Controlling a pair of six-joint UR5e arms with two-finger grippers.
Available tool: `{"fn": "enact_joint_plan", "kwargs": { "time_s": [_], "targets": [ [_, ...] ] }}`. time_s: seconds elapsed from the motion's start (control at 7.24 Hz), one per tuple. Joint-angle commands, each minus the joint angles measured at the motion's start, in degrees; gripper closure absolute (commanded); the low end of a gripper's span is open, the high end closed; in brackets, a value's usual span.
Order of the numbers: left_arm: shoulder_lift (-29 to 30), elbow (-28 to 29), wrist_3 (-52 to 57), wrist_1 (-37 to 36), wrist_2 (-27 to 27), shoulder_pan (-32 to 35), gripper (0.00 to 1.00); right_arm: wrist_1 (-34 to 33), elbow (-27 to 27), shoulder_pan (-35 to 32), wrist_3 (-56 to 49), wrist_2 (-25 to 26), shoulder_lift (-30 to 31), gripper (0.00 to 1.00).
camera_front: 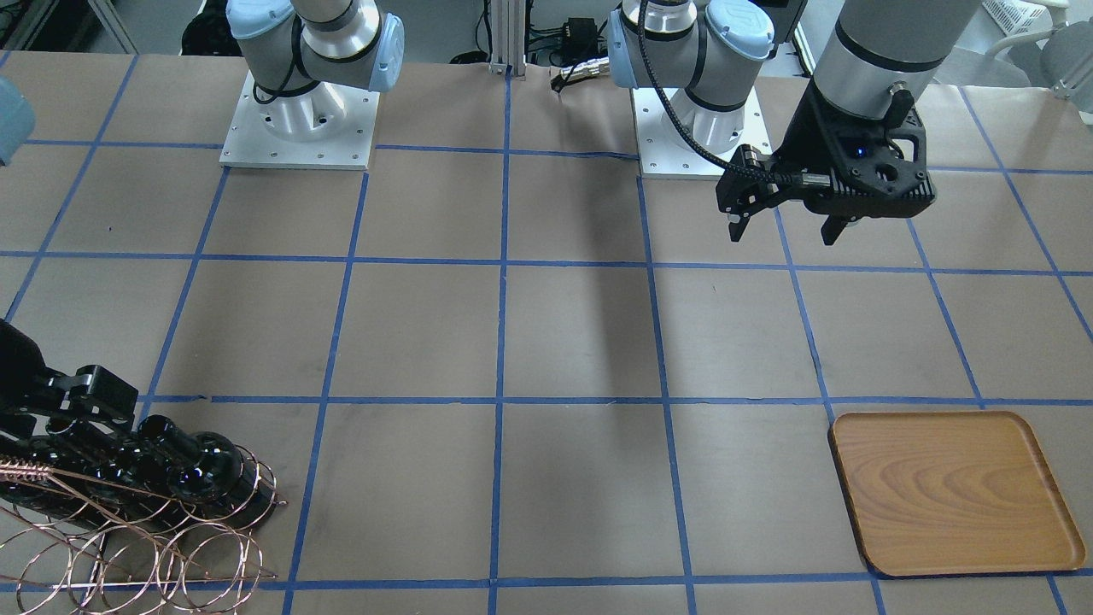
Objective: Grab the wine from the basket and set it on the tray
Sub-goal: 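Lower the right gripper onto the neck of the nearest dark bottle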
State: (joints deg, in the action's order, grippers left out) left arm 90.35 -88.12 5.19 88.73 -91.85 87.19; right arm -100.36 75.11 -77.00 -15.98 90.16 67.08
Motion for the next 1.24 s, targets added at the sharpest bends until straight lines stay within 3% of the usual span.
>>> {"fn": "enact_joint_plan", "kwargs": {
  "time_s": [0.0, 0.14, 0.28, 0.41, 0.83, 1.11],
  "targets": [
    [0.0, -0.03, 0.0, 0.04, -0.08, 0.0, 0.0, -0.36, 0.13, 0.01, -0.27, 0.02, -0.98, 0.45],
    [0.0, -0.03, 0.0, 0.04, 0.01, 0.0, 0.0, -0.36, -0.05, 0.01, -0.19, -0.07, -0.9, 0.66],
    [0.0, -0.03, 0.0, 0.04, 0.01, 0.0, 0.0, -0.45, -0.4, 0.01, 0.25, -0.07, -0.64, 0.79],
    [0.09, -0.03, 0.0, -0.05, 0.01, 0.0, 0.0, -0.62, -1.01, 0.01, 0.77, -0.16, -0.46, 0.84],
    [0.17, -0.12, 0.0, 0.04, 0.01, 0.0, 0.0, 0.68, -4.34, 0.01, 1.31, 0.11, 3.39, 0.83],
    [0.09, -0.12, 0.09, 0.04, -0.08, -0.09, 0.0, 9.97, -8.39, 0.01, 1.4, 0.19, 7.42, 0.83]
  ]
}}
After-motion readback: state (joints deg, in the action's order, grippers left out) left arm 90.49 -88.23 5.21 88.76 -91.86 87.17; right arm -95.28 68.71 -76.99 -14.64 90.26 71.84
